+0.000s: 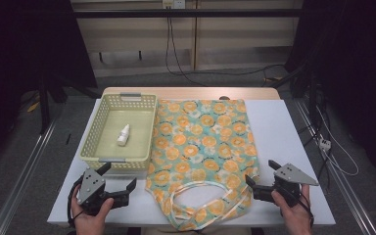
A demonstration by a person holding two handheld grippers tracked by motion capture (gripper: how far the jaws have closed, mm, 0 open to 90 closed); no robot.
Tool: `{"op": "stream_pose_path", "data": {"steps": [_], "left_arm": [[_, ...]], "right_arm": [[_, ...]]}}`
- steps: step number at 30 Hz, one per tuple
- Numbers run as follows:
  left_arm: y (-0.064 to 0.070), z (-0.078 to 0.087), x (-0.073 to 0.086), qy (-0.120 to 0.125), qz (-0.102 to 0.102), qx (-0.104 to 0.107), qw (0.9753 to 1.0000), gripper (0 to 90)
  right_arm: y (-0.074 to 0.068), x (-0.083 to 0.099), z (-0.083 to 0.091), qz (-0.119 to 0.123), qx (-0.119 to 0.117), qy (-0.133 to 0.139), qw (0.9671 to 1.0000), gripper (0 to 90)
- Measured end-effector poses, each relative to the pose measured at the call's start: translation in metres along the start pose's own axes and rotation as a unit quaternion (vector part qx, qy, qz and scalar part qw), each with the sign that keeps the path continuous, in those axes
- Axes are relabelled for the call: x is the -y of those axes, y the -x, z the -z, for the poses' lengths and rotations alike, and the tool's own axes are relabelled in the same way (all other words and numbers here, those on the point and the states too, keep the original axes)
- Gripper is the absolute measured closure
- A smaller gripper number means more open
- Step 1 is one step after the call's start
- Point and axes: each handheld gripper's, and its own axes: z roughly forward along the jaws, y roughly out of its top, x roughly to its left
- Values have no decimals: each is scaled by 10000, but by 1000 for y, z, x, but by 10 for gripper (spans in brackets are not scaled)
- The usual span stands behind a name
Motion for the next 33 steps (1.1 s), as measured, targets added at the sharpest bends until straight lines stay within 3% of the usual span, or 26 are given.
{"op": "stream_pose_path", "data": {"steps": [8, 19, 22, 26, 31, 33], "left_arm": [[1, 0, 0, -30, -50, -1, 10000, 51], [2, -1, 1, -64, -41, -38, 10000, 51], [2, 0, 1, -44, -50, -42, 10000, 51], [2, 1, 1, -67, -95, -16, 9999, 51], [2, 3, 1, -22, -133, 2, 9999, 51], [2, 2, 1, -28, -123, 0, 9999, 51]], "right_arm": [[-1, -2, 0, 55, -92, -46, 9999, 57], [-9, -14, -3, 344, -434, -112, 9984, 69], [-15, -18, -4, 409, -641, -200, 9969, 82], [-30, -24, -8, 599, -900, -456, 9931, 101], [-52, -29, -16, 861, -1443, -839, 9822, 146], [-61, -29, -20, 958, -1557, -933, 9787, 168]]}}
